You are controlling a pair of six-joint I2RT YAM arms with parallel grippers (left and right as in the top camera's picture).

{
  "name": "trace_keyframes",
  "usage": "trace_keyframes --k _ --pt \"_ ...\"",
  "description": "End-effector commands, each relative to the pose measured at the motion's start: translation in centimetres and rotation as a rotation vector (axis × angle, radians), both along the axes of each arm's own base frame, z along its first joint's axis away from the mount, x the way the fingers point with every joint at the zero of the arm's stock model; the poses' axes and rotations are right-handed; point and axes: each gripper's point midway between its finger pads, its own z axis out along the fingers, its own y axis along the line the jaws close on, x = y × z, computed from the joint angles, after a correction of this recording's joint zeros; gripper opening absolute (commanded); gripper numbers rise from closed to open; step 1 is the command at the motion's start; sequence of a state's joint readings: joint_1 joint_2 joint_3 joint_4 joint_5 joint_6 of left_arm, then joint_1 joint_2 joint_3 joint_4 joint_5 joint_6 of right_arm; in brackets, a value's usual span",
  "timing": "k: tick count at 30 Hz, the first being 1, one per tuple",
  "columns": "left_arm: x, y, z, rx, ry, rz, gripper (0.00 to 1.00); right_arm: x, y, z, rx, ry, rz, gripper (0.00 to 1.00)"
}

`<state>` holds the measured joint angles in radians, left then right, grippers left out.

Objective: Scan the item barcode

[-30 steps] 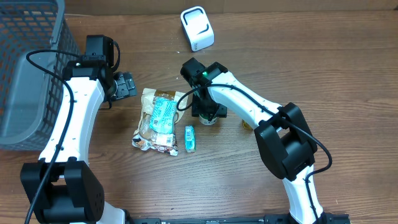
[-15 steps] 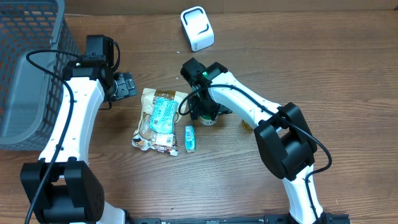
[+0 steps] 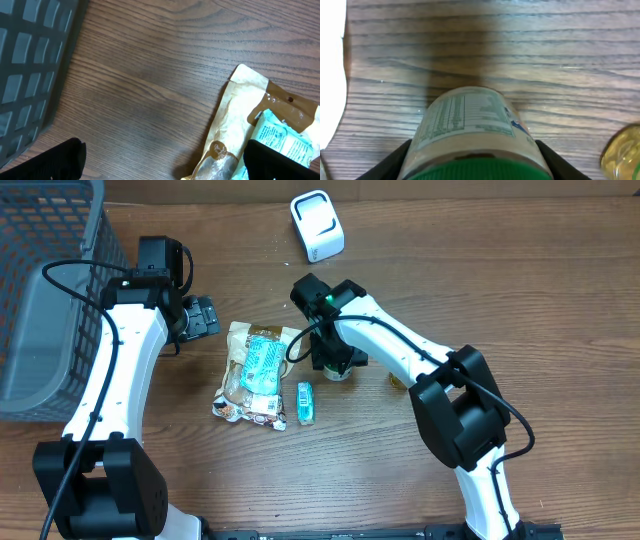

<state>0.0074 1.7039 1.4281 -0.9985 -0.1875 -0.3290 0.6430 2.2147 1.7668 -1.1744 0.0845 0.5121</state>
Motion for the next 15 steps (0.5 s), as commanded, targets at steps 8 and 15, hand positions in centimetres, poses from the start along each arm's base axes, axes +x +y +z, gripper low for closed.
trace_keyframes --k 8,15 --pt "0.4 0.0 0.7 0.008 -0.019 -0.018 0.99 0.3 -0.5 6.5 0.003 0.006 -0.032 0.50" --pt "0.4 0.0 0.7 0.008 -0.019 -0.018 0.99 -4.3 1.1 9.4 0.133 0.225 -0.042 0.50"
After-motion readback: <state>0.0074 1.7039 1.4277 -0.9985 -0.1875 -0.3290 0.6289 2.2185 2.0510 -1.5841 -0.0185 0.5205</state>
